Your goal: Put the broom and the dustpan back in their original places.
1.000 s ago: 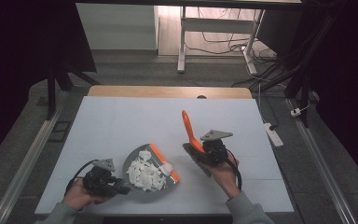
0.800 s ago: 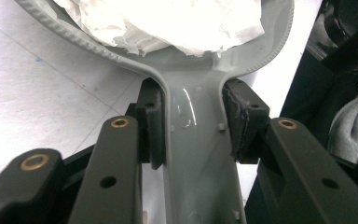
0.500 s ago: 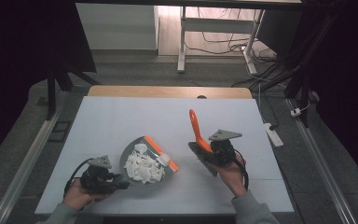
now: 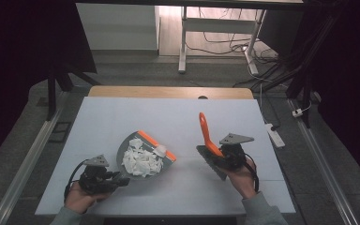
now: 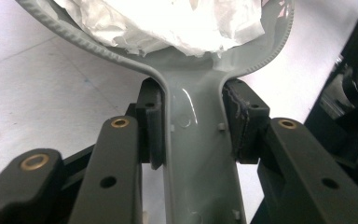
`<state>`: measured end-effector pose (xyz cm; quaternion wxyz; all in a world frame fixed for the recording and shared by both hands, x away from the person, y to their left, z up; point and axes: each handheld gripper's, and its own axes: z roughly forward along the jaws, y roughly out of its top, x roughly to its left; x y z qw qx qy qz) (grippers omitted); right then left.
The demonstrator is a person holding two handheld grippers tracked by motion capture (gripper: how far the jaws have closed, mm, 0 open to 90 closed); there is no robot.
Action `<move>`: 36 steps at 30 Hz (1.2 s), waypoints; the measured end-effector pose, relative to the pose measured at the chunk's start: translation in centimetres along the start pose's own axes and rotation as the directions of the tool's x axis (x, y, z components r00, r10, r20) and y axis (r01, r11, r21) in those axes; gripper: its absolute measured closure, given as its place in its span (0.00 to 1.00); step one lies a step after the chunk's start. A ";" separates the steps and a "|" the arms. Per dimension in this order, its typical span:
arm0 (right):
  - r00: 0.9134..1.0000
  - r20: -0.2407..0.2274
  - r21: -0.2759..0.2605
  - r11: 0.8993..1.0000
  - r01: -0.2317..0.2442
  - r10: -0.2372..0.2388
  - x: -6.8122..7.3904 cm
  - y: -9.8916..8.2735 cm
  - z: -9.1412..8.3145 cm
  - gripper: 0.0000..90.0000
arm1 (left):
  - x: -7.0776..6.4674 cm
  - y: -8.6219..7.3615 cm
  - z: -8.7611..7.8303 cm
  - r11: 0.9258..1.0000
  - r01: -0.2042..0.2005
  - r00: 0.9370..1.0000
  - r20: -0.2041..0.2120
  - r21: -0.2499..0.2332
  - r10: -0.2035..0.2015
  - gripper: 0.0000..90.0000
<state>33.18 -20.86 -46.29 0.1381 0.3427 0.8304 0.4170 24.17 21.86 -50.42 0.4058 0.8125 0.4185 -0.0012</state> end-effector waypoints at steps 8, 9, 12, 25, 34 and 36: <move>0.999 -0.029 0.002 1.000 -0.019 0.019 -0.3 -0.8 -0.8 0.80 | 0.3 -0.4 -0.3 0.996 0.077 0.995 -0.060 -0.040 -0.080 0.69; 0.999 -0.032 0.004 1.000 -0.026 0.026 -0.3 -0.9 -0.8 0.80 | 0.3 -0.5 -0.3 0.995 0.091 0.993 -0.065 -0.046 -0.094 0.69; 0.999 -0.033 0.011 1.000 -0.028 0.028 -0.3 -1.3 -1.0 0.80 | 0.5 -0.7 -0.5 0.991 0.117 0.988 -0.090 -0.058 -0.122 0.69; 0.997 -0.060 0.039 0.999 -0.038 0.041 -0.2 -2.2 -1.1 0.80 | 1.3 -1.4 -0.3 0.953 0.273 0.935 -0.197 -0.130 -0.295 0.69; 0.991 -0.101 0.073 0.994 -0.076 0.084 -0.4 -3.2 -0.8 0.80 | 2.1 -1.9 0.0 0.917 0.356 0.889 -0.239 -0.180 -0.392 0.69; 0.990 -0.108 0.087 0.993 -0.082 0.091 -0.4 -3.4 -0.7 0.80 | 2.5 -2.1 0.0 0.909 0.374 0.880 -0.238 -0.182 -0.410 0.69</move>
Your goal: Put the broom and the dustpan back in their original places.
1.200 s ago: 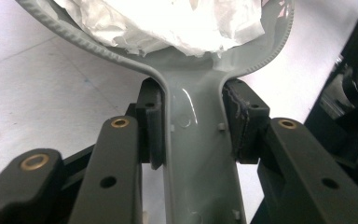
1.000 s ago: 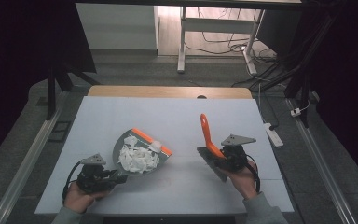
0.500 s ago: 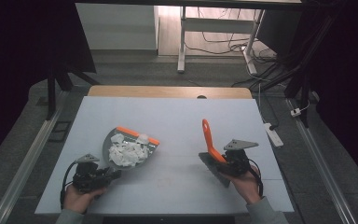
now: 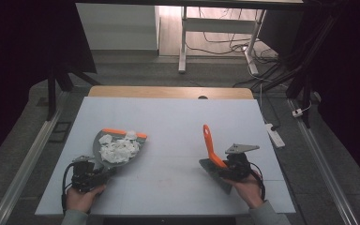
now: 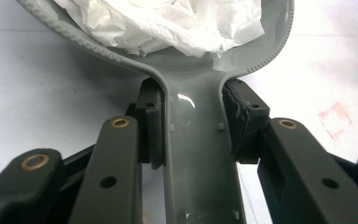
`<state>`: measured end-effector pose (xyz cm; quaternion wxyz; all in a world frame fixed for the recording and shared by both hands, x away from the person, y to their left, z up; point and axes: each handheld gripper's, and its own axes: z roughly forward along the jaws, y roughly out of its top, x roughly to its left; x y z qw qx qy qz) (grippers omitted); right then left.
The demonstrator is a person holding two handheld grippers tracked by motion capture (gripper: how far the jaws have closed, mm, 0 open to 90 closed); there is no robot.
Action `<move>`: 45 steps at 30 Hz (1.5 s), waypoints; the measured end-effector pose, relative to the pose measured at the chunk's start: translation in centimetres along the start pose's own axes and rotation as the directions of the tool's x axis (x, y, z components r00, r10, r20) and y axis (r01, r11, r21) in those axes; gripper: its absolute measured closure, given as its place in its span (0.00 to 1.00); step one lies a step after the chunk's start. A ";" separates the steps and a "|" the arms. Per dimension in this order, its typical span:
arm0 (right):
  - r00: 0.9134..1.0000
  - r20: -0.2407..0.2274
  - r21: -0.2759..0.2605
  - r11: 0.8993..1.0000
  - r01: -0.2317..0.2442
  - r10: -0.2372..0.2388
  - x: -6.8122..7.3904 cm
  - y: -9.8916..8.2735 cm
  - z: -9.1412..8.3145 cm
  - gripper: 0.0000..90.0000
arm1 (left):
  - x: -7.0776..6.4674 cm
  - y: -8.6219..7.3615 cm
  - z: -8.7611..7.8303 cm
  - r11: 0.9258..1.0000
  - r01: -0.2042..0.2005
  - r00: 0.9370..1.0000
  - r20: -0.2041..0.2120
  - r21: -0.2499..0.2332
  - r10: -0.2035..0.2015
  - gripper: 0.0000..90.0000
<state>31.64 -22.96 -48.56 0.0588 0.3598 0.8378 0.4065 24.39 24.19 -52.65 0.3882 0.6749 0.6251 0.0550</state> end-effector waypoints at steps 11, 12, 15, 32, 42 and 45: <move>0.997 0.025 0.074 0.994 -0.075 0.074 -2.2 -0.6 1.5 0.80 | 1.1 0.1 1.2 0.998 0.057 0.998 -0.032 0.017 -0.056 0.69; 0.995 0.023 0.080 0.992 -0.097 0.095 -2.6 -0.6 1.5 0.79 | 1.1 0.1 1.3 0.998 0.058 0.998 -0.035 0.016 -0.058 0.69; 0.992 0.001 0.087 0.989 -0.122 0.123 -3.3 -0.6 1.6 0.79 | 1.0 0.1 1.4 0.998 0.058 0.998 -0.040 0.014 -0.058 0.69; 0.985 0.169 0.159 0.986 -0.057 0.029 -4.8 -0.6 1.6 0.39 | 0.9 0.0 1.3 1.000 0.021 0.998 -0.054 0.016 -0.020 0.57; 0.976 0.215 0.058 0.998 0.016 -0.028 -3.8 -0.5 -0.6 0.40 | -0.3 -0.1 -0.9 0.997 -0.075 0.991 -0.109 -0.020 0.072 0.33; 0.981 0.180 0.042 0.997 0.062 -0.069 -3.1 -0.6 -1.1 0.42 | -0.6 0.0 -1.6 0.989 -0.144 0.986 -0.091 -0.035 0.140 0.33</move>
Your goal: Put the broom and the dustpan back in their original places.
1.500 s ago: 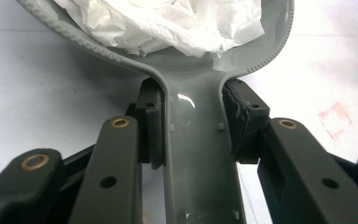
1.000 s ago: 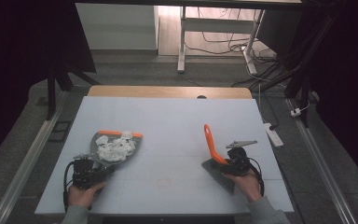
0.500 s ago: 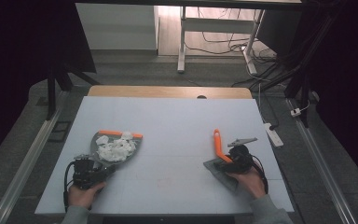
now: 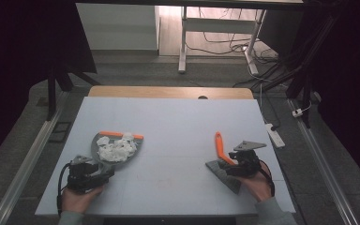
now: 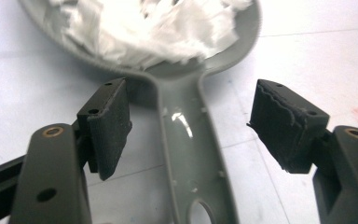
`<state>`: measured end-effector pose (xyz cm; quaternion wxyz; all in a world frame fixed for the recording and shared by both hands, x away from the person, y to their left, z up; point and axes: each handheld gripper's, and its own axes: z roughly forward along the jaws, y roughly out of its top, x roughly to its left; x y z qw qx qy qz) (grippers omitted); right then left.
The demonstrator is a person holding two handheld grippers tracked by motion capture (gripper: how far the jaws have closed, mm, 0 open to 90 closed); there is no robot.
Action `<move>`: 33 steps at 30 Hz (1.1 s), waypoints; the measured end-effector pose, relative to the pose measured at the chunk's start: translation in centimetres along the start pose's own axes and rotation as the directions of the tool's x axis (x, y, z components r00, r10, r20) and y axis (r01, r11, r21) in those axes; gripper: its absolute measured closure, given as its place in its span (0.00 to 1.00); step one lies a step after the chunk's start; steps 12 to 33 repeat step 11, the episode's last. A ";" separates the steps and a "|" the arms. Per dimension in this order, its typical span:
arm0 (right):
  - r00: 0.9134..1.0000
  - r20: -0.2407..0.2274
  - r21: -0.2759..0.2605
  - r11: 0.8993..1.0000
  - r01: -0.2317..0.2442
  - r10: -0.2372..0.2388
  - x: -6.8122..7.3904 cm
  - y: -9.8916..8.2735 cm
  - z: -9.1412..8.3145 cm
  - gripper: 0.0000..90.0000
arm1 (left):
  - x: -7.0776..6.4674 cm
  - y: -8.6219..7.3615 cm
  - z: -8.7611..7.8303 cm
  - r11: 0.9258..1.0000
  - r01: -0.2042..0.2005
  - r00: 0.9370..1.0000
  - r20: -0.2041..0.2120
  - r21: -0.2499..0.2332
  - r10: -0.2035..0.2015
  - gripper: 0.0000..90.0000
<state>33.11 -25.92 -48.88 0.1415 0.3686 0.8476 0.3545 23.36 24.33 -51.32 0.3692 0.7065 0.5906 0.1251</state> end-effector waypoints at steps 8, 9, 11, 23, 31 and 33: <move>0.997 -0.067 -0.051 0.998 0.040 -0.044 0.3 -1.2 -1.1 0.46 | -0.1 0.3 -0.3 0.994 -0.106 0.985 0.135 -0.025 0.108 0.36; 0.996 -0.068 -0.058 0.997 0.046 -0.050 0.3 -1.2 -1.2 0.47 | -0.2 0.3 -0.3 0.993 -0.112 0.983 0.140 -0.027 0.114 0.36; 0.996 -0.067 -0.071 0.996 0.059 -0.064 0.5 -1.3 -1.4 0.47 | -0.2 0.3 -0.3 0.992 -0.120 0.979 0.159 -0.030 0.124 0.36; 0.996 -0.067 -0.071 0.996 0.059 -0.064 0.5 -1.3 -1.4 0.47 | -0.2 0.3 -0.3 0.992 -0.120 0.979 0.159 -0.030 0.124 0.36; 0.996 -0.067 -0.071 0.996 0.059 -0.064 0.5 -1.3 -1.4 0.47 | -0.2 0.3 -0.3 0.992 -0.120 0.979 0.159 -0.030 0.124 0.36; 0.996 -0.067 -0.071 0.996 0.059 -0.064 0.5 -1.3 -1.4 0.47 | -0.2 0.3 -0.3 0.992 -0.120 0.979 0.159 -0.030 0.124 0.36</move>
